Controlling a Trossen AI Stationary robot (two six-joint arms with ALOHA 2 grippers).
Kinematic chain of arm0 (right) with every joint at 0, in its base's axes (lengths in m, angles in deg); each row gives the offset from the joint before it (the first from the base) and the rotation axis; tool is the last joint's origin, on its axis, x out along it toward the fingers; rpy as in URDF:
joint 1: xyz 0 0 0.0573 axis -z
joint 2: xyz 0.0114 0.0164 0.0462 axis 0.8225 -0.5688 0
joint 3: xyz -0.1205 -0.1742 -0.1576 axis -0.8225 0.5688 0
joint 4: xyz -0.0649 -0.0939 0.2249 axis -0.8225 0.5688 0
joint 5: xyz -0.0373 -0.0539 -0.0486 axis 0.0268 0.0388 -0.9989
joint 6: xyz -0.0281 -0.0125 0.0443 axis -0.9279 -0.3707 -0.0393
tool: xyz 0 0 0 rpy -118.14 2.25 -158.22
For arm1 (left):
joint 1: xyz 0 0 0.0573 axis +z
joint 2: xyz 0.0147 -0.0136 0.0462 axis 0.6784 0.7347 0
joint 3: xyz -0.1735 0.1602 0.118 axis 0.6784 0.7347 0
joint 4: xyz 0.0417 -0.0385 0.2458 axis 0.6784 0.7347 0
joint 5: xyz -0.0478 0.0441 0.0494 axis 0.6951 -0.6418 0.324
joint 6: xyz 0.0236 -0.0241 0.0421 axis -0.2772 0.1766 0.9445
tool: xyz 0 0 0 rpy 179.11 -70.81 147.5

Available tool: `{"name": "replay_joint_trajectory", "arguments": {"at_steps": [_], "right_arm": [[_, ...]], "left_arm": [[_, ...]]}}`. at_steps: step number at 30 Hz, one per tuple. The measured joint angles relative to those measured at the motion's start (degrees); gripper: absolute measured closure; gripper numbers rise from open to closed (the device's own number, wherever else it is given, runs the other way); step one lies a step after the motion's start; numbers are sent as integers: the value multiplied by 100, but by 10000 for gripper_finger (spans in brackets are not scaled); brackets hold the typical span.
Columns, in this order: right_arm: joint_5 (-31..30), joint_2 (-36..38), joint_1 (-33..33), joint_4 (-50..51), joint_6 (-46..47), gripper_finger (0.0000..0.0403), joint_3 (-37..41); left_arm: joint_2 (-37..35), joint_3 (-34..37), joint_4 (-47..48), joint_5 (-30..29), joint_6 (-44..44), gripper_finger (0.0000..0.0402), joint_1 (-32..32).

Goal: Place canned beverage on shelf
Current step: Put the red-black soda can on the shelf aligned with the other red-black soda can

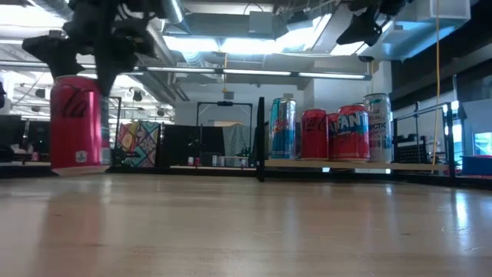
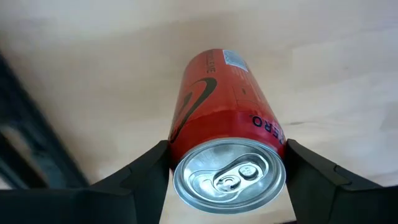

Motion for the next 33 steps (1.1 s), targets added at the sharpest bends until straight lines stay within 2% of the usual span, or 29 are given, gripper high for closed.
{"name": "replay_joint_trajectory", "arguments": {"at_steps": [7, 12, 22, 29, 33], "right_arm": [[-474, 0, -711, 210, 102, 61, 0], [-521, 0, -921, 220, 76, 61, 0], [-522, 0, -918, 214, 67, 61, 0], [-512, 0, -905, 90, 267, 61, 2], [-370, -134, -964, -218, 925, 61, 2]], "left_arm": [[903, -620, -122, 53, -886, 160, -531], [1381, -853, -219, -116, -1249, 156, -766], [1566, -972, -726, -350, -1552, 81, -1046], [1426, -1930, -202, -539, -223, 63, -1341], [1172, -2223, -48, -687, 1216, 63, -1825]]}}
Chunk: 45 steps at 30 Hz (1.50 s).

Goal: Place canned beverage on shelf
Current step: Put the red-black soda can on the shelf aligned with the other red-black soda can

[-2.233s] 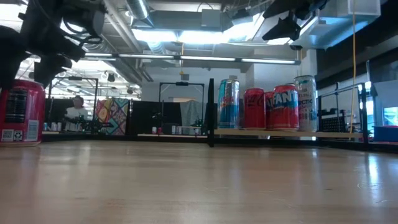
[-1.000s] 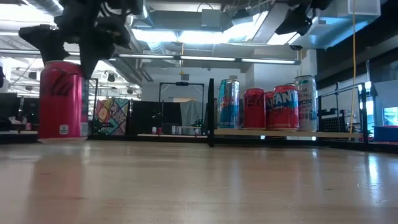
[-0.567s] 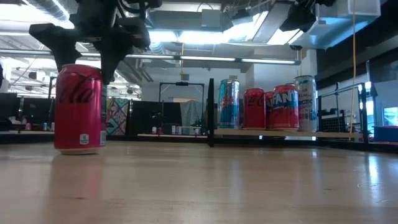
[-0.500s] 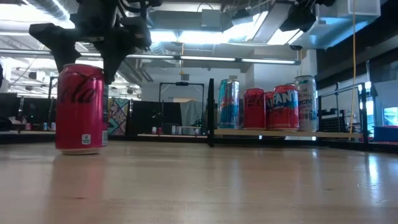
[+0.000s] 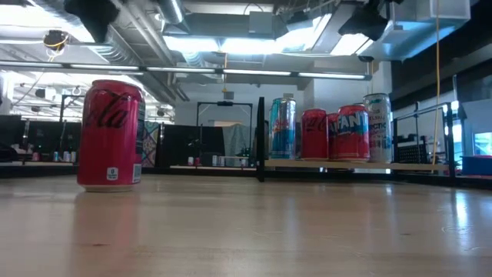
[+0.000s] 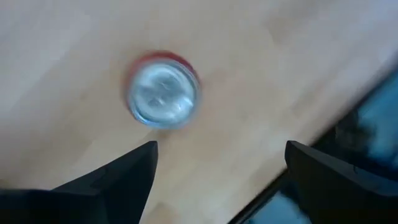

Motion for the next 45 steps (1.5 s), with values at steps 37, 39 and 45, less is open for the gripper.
{"name": "replay_joint_trajectory", "arguments": {"at_steps": [37, 39, 45], "right_arm": [[-1996, -6517, -901, -2645, 361, 61, -4317], [-1980, -6628, -898, -2940, 360, 61, -4317], [-2093, -6982, -898, -3343, 300, 61, -4330]], "left_arm": [[-3088, 5756, -5103, -2477, 2206, 75, -2113], [-3090, 5760, -5127, -2478, 2210, 75, -2113], [-3090, 5760, -5128, -2478, 2211, 75, -2113]]}}
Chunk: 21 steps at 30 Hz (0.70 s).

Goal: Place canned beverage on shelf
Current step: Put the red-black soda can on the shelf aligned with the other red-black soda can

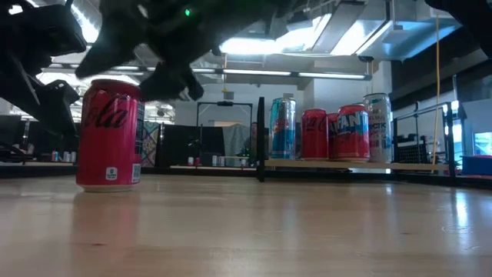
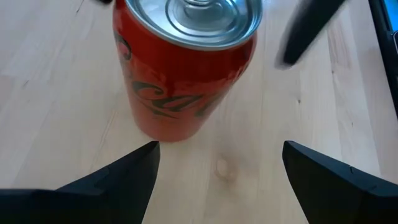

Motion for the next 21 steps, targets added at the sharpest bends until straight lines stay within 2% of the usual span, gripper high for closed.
{"name": "replay_joint_trajectory", "arguments": {"at_steps": [9, 12, 14, 16, 21], "right_arm": [[-233, -230, -12, 58, -109, 64, 8], [-391, -221, -17, 94, -228, 87, 4], [-407, -221, -14, 77, -261, 120, 4], [-425, -210, -13, 64, -261, 139, 4], [-446, 79, -13, 471, -236, 139, 17]], "left_arm": [[0, 0, 0, 11, 0, 75, 0], [0, 0, 2, 13, -2, 75, 0], [0, 0, 2, 43, -2, 75, 0], [0, -7, 17, 187, -2, 75, 0], [-11, -280, 166, 806, -3, 75, 0]]}}
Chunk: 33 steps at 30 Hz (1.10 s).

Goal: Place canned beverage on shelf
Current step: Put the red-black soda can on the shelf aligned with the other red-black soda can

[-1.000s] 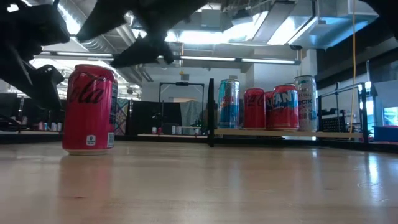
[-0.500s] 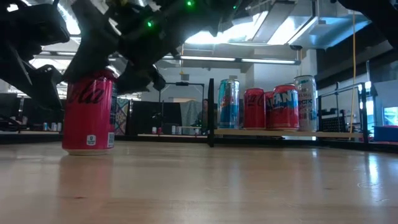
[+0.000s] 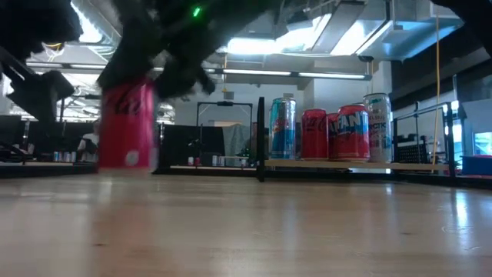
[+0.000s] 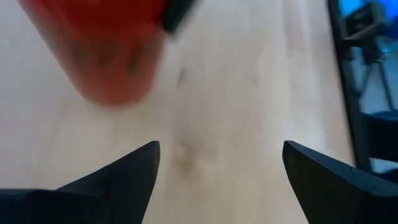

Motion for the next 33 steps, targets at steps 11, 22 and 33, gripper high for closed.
{"name": "replay_joint_trajectory", "arguments": {"at_steps": [11, 22, 33], "right_arm": [[-113, 1666, -44, 2291, -2, 139, -4], [-706, 3012, 9, 3671, -234, 139, 1087], [-632, 5524, 971, 1718, -177, 139, 4410]], "left_arm": [[-2, -349, 20, 554, -73, 75, -2], [0, -349, 15, 534, -340, 75, -2], [0, -349, -28, -56, -778, 75, 0]]}}
